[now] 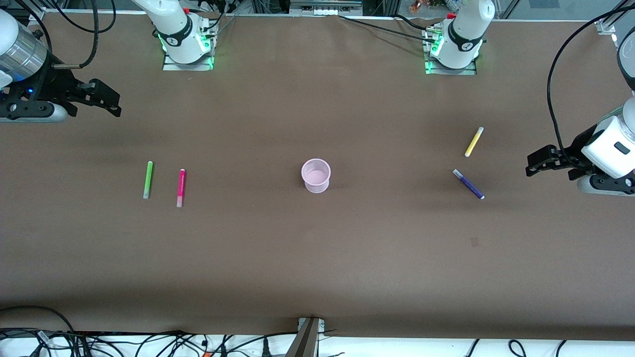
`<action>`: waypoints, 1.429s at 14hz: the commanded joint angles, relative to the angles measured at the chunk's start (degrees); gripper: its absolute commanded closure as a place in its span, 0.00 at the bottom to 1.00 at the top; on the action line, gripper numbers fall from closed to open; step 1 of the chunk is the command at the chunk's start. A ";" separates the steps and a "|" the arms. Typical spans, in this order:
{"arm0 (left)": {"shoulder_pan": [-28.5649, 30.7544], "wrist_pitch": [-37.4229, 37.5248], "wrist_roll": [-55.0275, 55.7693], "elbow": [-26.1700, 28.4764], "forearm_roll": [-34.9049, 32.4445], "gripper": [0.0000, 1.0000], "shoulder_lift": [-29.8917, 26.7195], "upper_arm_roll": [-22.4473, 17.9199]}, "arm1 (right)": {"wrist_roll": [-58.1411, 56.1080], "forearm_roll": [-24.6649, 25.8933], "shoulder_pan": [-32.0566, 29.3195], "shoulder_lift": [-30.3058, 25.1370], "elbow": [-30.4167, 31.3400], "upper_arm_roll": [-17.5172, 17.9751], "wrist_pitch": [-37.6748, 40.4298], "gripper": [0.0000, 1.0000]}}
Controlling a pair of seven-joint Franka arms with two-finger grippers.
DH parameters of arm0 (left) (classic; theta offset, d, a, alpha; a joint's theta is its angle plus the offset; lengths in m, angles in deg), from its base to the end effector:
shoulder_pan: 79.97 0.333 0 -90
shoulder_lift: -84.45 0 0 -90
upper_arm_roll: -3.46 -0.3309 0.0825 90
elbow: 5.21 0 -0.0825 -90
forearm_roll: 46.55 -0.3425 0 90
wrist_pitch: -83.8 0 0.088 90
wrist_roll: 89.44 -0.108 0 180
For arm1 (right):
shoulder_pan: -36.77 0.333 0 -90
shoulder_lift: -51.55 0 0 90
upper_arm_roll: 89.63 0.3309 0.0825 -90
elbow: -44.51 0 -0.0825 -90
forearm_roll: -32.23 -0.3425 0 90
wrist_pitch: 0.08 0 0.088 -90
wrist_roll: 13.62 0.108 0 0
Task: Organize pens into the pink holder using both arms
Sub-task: 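Reach the left gripper down to the blue marker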
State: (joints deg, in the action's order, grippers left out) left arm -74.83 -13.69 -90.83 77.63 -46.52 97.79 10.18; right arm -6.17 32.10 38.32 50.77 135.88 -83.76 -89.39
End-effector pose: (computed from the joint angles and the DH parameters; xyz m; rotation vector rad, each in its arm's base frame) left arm 0.5961 -0.0081 0.5760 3.1129 -0.0752 0.0380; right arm 0.5026 0.0661 0.6340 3.1394 -0.0009 -0.0351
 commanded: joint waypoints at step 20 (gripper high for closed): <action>4.09 -26.09 31.07 25.71 0.06 0.00 9.41 -0.31 | -1.03 0.57 -0.23 3.15 -1.28 0.11 -0.43 0.00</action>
State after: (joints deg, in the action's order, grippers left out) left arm -70.95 -37.98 -65.25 101.94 -46.52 106.14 9.66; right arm -6.21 32.26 38.29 52.28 135.82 -83.79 -90.10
